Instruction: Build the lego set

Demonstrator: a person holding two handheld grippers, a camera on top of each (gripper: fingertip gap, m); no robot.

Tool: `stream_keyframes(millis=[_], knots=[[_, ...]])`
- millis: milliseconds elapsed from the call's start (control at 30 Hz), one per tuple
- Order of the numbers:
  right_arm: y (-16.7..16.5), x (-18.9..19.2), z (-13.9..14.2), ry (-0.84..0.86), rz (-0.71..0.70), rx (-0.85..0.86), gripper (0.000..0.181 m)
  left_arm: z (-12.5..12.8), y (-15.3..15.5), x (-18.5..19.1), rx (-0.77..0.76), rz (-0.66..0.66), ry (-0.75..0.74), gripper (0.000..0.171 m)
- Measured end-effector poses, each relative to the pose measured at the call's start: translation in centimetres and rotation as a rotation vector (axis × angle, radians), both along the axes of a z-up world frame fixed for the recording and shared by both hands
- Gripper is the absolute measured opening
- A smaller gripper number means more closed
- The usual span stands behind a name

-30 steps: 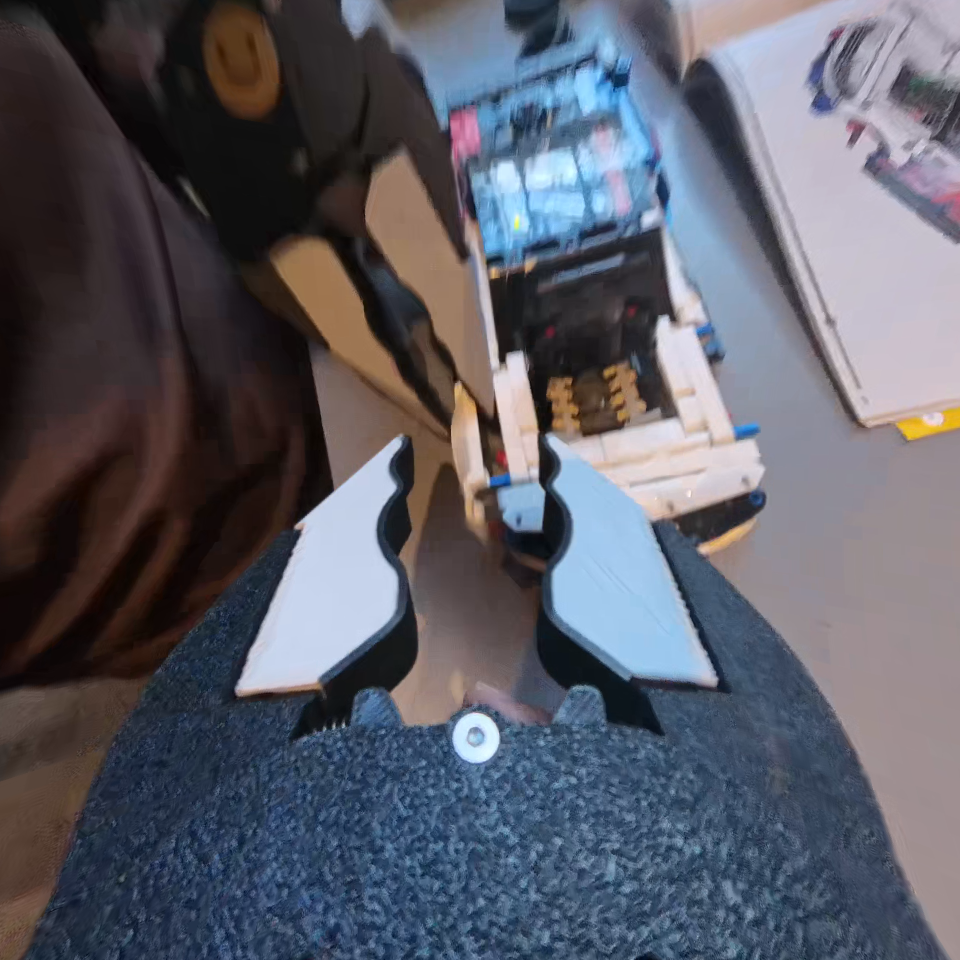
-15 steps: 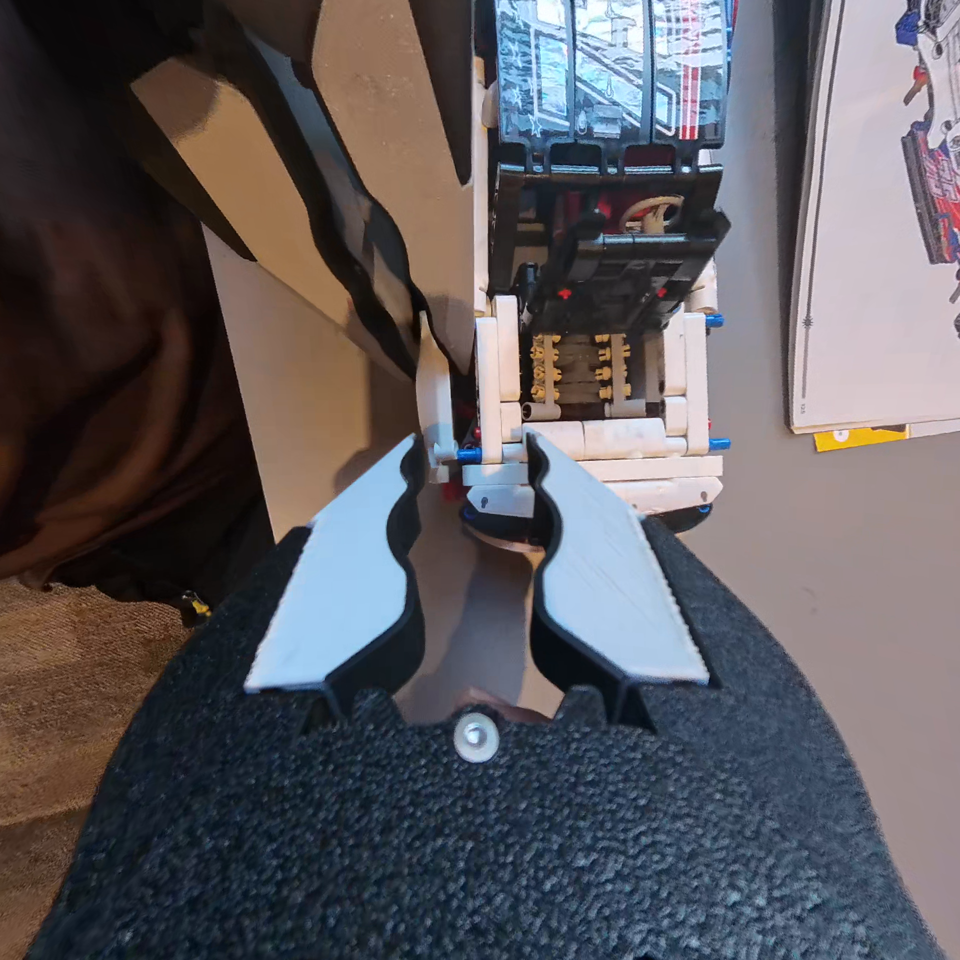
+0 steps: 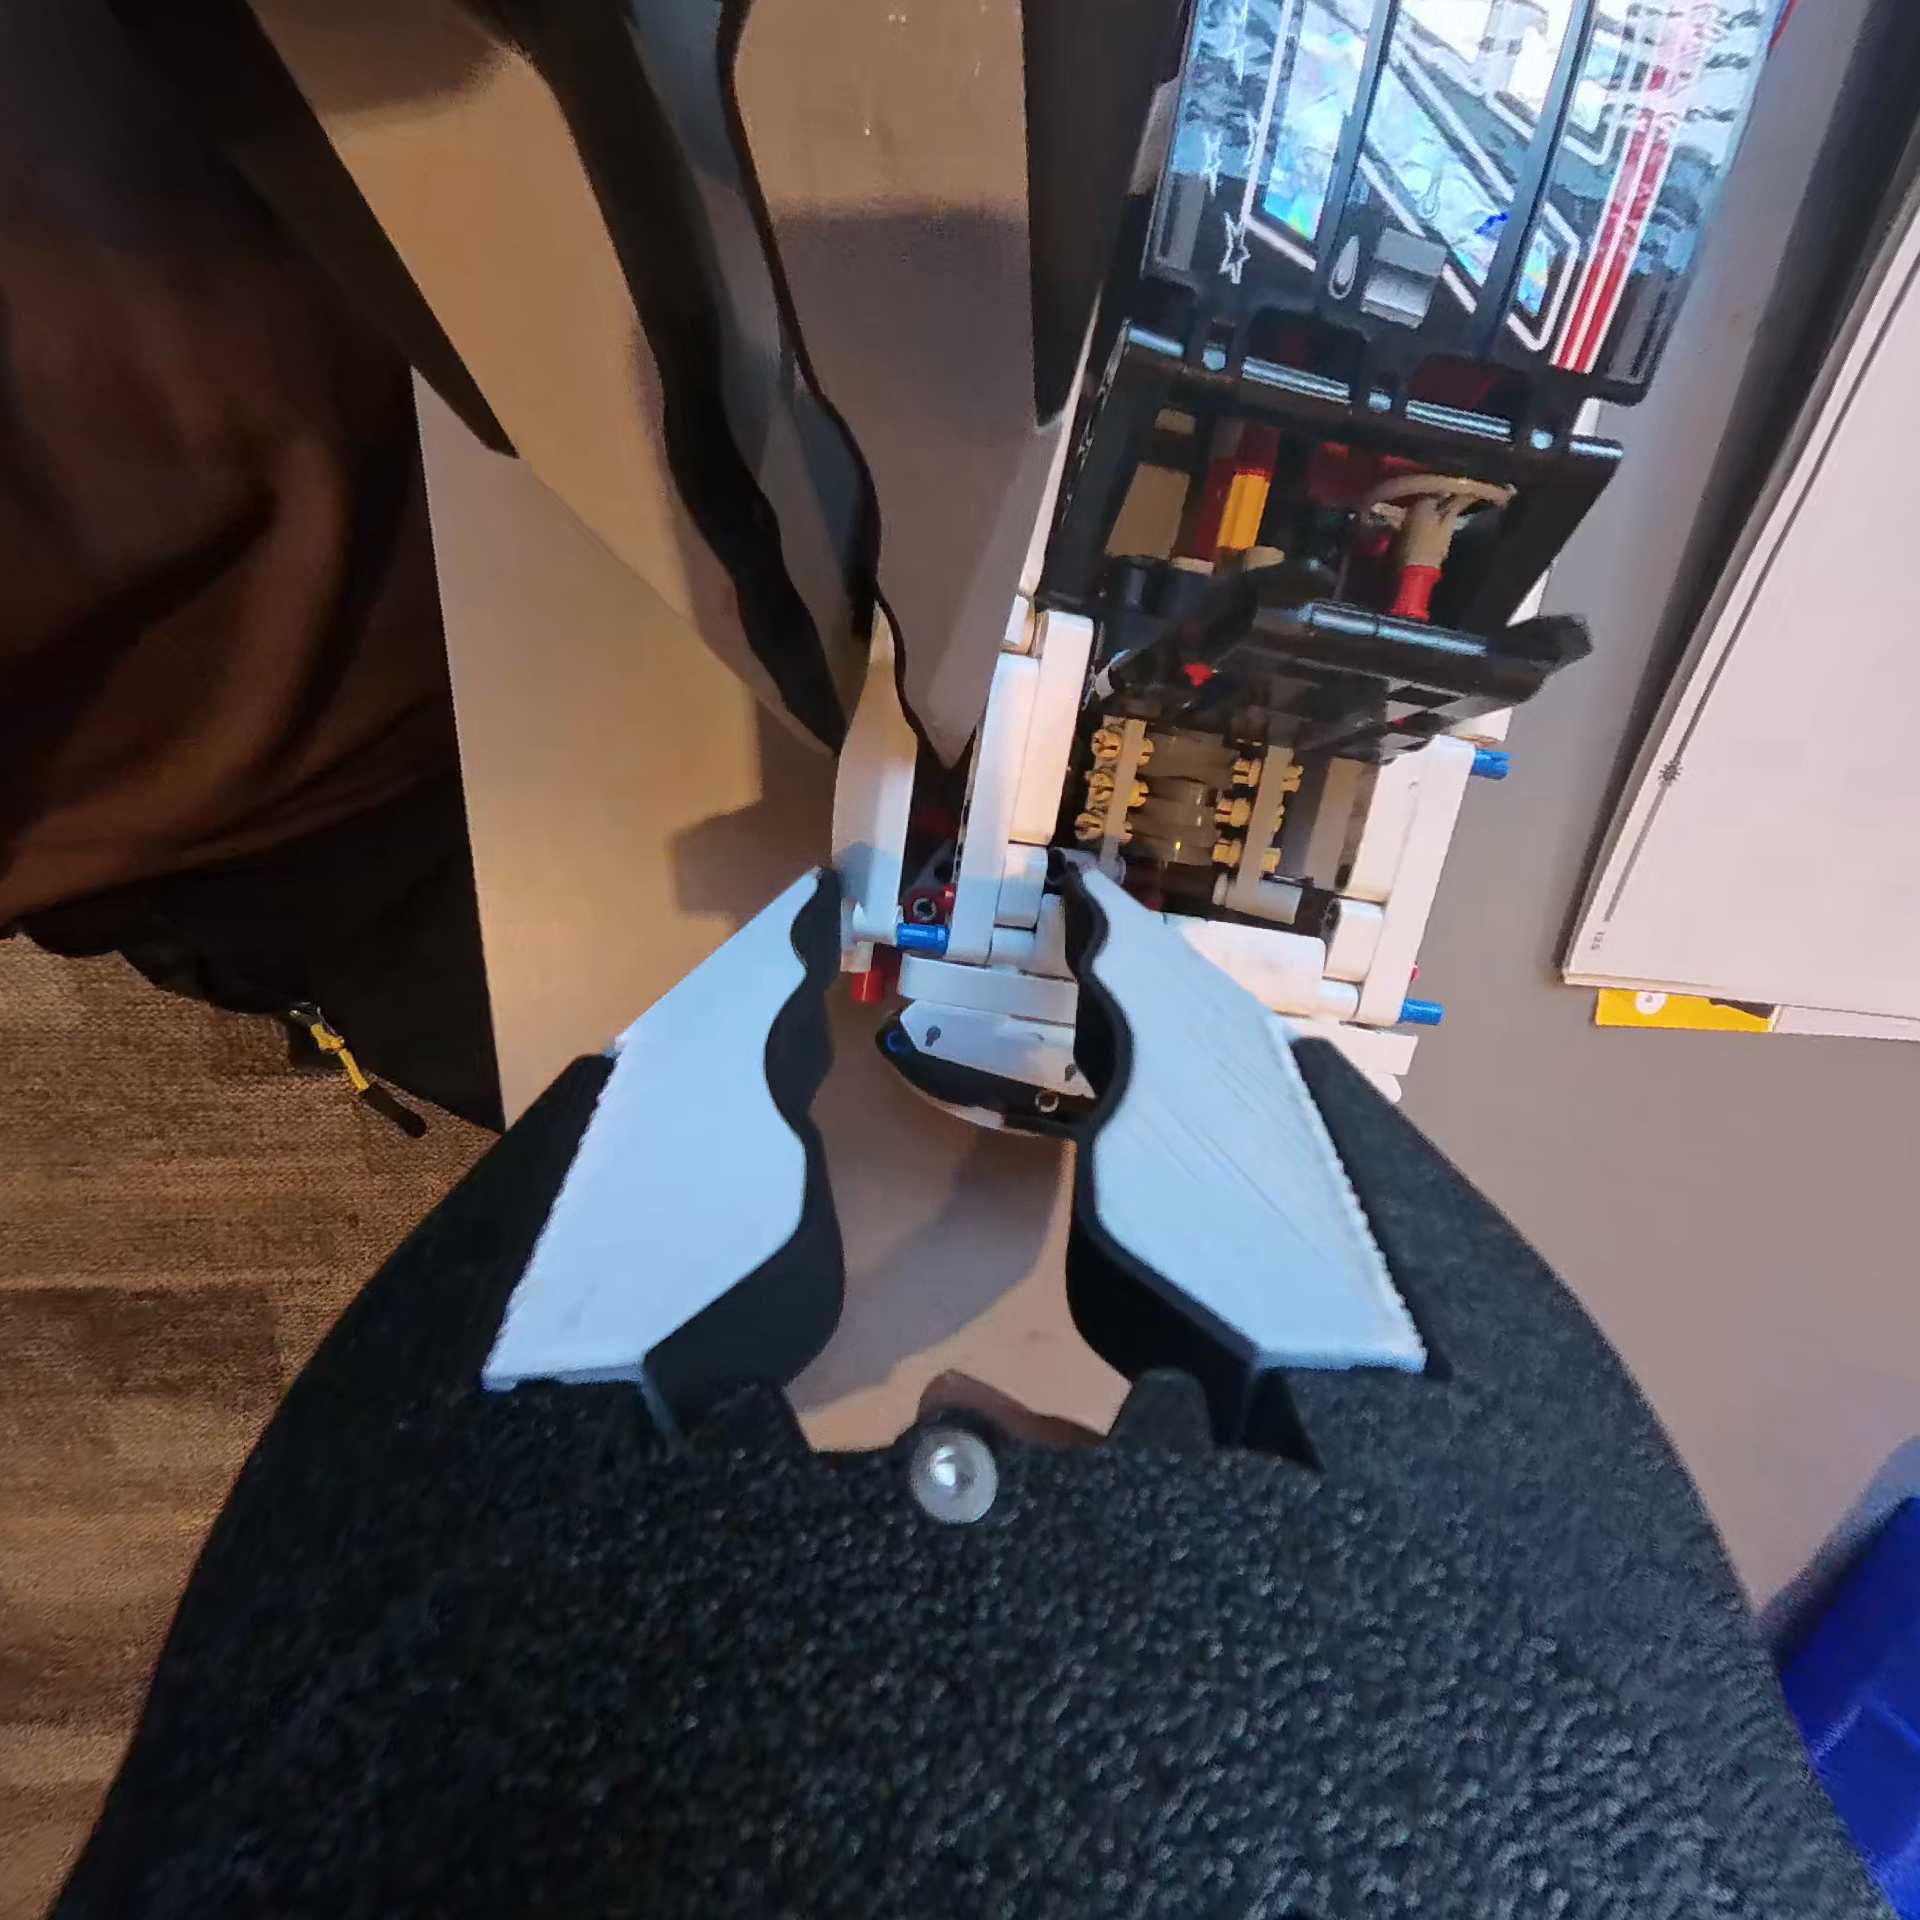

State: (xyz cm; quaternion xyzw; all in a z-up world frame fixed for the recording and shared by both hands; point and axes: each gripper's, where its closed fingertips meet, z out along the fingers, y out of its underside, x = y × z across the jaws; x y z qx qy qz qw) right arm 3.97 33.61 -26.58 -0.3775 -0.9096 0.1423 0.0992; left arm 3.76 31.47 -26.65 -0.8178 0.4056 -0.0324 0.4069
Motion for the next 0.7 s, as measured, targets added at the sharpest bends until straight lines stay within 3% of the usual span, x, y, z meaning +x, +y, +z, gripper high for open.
stream_keyframes(millis=[267, 467, 700], knots=[[0.2, -0.3, -0.2, 0.07, -0.044, -0.018, 0.041, 0.2, 0.0, 0.1, 0.012, 0.009, 0.015, 0.013], [0.2, -0.4, -0.1, 0.113, -0.066, -0.024, 0.041, 2.3, 0.7, -0.2, 0.012, 0.04, -0.061, 0.018], [0.1, -0.3, 0.0, 0.166, -0.092, -0.029, 0.038, 1.1, 1.5, -0.3, -0.076, 0.07, 0.005, 0.028]])
